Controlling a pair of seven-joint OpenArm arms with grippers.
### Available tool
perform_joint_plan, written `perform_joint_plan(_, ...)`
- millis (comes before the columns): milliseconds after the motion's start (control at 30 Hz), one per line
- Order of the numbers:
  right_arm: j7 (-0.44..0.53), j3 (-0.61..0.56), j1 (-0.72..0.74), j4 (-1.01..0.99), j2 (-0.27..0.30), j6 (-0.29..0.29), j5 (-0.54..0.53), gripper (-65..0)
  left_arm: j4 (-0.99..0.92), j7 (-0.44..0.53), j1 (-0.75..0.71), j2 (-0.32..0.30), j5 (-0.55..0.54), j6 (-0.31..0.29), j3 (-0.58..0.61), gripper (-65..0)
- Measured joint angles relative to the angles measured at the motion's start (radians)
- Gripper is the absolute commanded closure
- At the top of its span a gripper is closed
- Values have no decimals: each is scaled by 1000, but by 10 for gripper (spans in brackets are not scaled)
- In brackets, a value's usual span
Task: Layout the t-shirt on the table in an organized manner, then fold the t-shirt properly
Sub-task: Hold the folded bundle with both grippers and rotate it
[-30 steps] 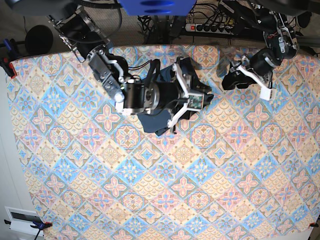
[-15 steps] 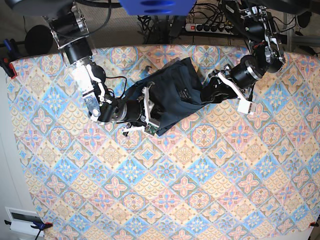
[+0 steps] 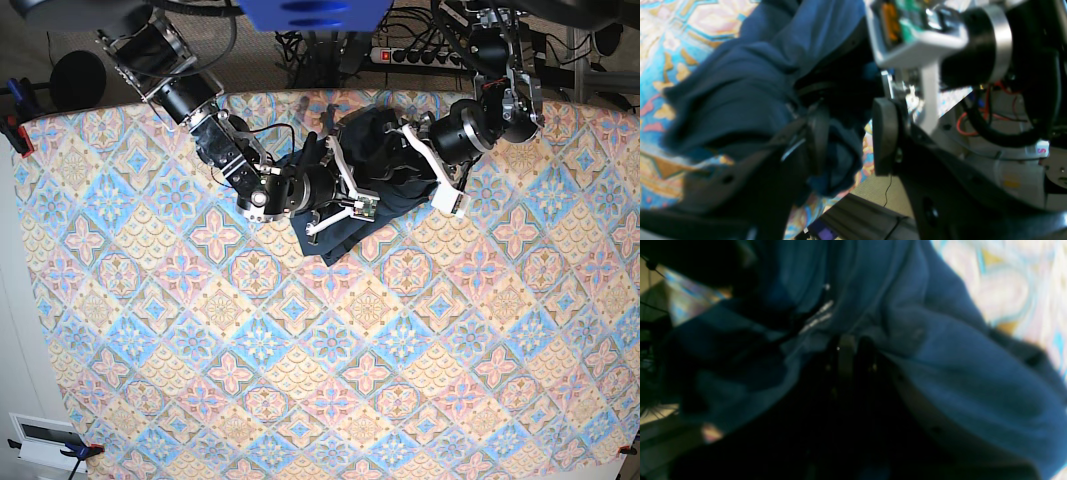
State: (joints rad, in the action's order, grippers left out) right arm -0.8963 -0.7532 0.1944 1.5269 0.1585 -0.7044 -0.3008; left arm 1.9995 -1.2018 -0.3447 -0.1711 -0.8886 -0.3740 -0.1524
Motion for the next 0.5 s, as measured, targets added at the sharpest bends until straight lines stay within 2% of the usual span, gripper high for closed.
perform_joint_plan(67, 0, 76, -6, 58, 11, -1, -17, -44, 0, 1, -13, -32, 3, -1, 0, -196)
perform_joint_plan(200, -42, 166, 22, 94, 27, 24, 10, -45, 2, 2, -18, -34, 2, 0, -5, -196)
perform_joint_plan(300, -53, 161, 31, 94, 23, -4, 2, -45, 5, 6, -18, -31, -1, -1, 4, -196)
perform_joint_plan(500, -8, 170, 119, 6, 8, 18, -8, -45, 5, 6, -10, -28, 21, -1, 102, -196)
